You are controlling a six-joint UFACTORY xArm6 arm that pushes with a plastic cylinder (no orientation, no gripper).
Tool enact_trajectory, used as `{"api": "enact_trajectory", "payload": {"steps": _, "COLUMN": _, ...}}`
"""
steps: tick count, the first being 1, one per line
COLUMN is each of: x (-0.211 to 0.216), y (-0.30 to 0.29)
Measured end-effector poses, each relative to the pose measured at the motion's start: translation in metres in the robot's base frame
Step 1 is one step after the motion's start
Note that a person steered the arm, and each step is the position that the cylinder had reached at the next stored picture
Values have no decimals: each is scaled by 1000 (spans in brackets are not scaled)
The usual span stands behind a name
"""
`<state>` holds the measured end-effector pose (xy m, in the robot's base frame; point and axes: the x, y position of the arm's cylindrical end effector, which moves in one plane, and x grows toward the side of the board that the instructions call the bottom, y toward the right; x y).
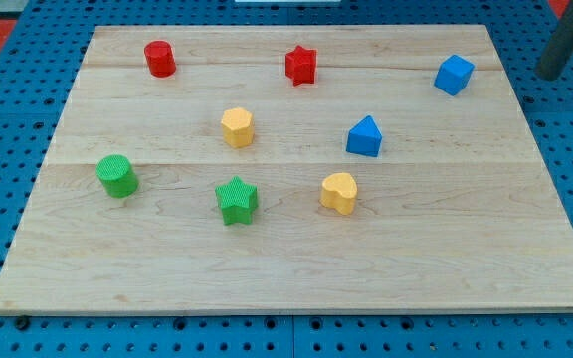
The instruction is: Push the blue cube diagonally top right to the blue triangle
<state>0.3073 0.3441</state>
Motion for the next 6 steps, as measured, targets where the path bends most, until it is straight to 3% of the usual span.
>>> {"api": "enact_trajectory", "payload": {"steps": 1, "x": -4, "y": 0}}
{"api": "enact_trajectory", "payload": {"steps": 2, "x": 22, "y": -4}}
{"api": "enact_trajectory", "payload": {"steps": 3, "x": -12, "y": -35}}
{"api": "enact_trajectory", "payload": {"steps": 4, "x": -27, "y": -116}}
{"api": "enact_trajectory", "payload": {"steps": 5, "x": -7, "y": -200}}
{"api": "enact_trajectory", "payload": {"steps": 6, "x": -7, "y": -208}}
